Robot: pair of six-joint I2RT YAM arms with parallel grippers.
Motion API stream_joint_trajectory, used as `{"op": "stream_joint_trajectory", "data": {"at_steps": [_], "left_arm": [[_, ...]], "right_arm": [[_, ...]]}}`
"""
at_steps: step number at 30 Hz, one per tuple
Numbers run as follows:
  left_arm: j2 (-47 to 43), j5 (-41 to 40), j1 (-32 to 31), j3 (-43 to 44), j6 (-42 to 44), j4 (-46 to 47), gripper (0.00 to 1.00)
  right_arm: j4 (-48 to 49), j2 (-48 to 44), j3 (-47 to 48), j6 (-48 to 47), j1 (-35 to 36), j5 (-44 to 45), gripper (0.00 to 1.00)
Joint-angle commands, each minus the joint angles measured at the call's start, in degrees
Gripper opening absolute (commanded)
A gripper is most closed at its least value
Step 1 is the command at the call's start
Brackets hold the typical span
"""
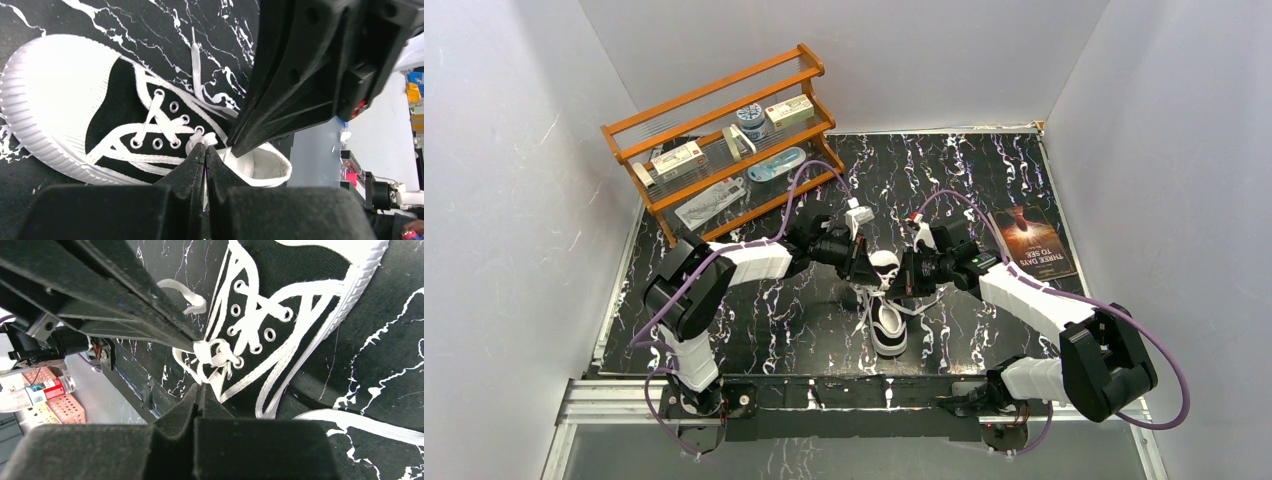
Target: Tie the shoes
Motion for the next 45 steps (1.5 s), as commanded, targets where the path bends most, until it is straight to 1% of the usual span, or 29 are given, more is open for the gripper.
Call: {"op": "stream_joint_trajectory", "data": {"at_steps": [1, 9, 14, 16, 18, 19, 21, 22, 25, 27, 32, 34, 37, 39, 42, 45], "left_arm": [[-5.36, 0.43, 0.18, -1.03, -2.02, 3.2, 0.0], [-7.79, -0.46, 0.04, -4.22, -6.81, 6.5, 0.0], [-8.38, -1.11, -0.17, -5.48, -7.77, 7.59, 0.0], [-8.49, -1.59, -0.23, -5.54, -7.88, 7.66, 0.0], [-8.56, -3.44, -0.17, -4.73, -6.57, 5.35, 0.0], [-8.51, -4.28, -0.17, -4.0, -5.05, 3.38, 0.04], [-7.95, -5.66, -0.03, -1.56, -1.87, -0.92, 0.17], [-7.46, -6.07, 0.07, -0.44, -0.6, -2.17, 0.2], [-4.92, -4.67, 0.09, 3.37, 3.28, -5.85, 0.26], [-3.18, -2.27, 0.12, 4.28, 4.0, -5.18, 0.3], [-1.57, 3.65, 0.06, 4.56, 5.73, -4.02, 0.35], [-1.2, 5.05, 0.08, 4.12, 6.42, -3.88, 0.42], [-0.11, 4.66, 0.1, 4.24, 8.46, -5.29, 0.42], [0.82, 4.41, 0.06, 4.76, 8.69, -5.53, 0.4], [1.45, 4.17, 0.05, 4.13, 6.2, -2.53, 0.34], [0.94, 3.77, 0.07, 3.09, 4.32, 0.13, 0.35]], "right_arm": [[2.42, 0.0, 1.96, 1.53, -0.17, 0.83, 0.0], [6.03, 1.19, 2.11, 7.73, 0.13, 0.98, 0.0], [6.38, 2.32, 2.1, 11.34, 0.4, 2.65, 0.0], [5.76, 2.32, 2.35, 11.74, 0.41, 3.24, 0.0], [4.66, 1.9, 2.62, 10.17, 0.45, 2.95, 0.0], [4.0, 1.6, 2.47, 9.15, 0.45, 2.75, 0.0], [2.6, 0.93, 1.8, 6.41, 0.45, 2.17, 0.0], [1.78, 0.65, 1.44, 6.14, 0.45, 2.36, 0.0], [2.27, -0.91, 0.27, 6.33, 0.39, 2.25, 0.0], [2.57, -1.39, 0.13, 6.36, 0.41, 2.06, 0.0], [2.8, -1.11, 0.16, 6.11, 0.37, 2.04, 0.0], [3.25, -0.98, 0.19, 6.31, 0.37, 1.91, 0.0], [3.5, -0.95, 0.26, 6.37, 0.37, 1.69, 0.0], [3.54, -1.09, 0.09, 6.37, 0.37, 1.62, 0.0], [3.67, -1.46, -0.12, 6.36, 0.38, 1.4, 0.0], [3.68, -1.5, -0.21, 6.27, 0.37, 1.36, 0.0]]}}
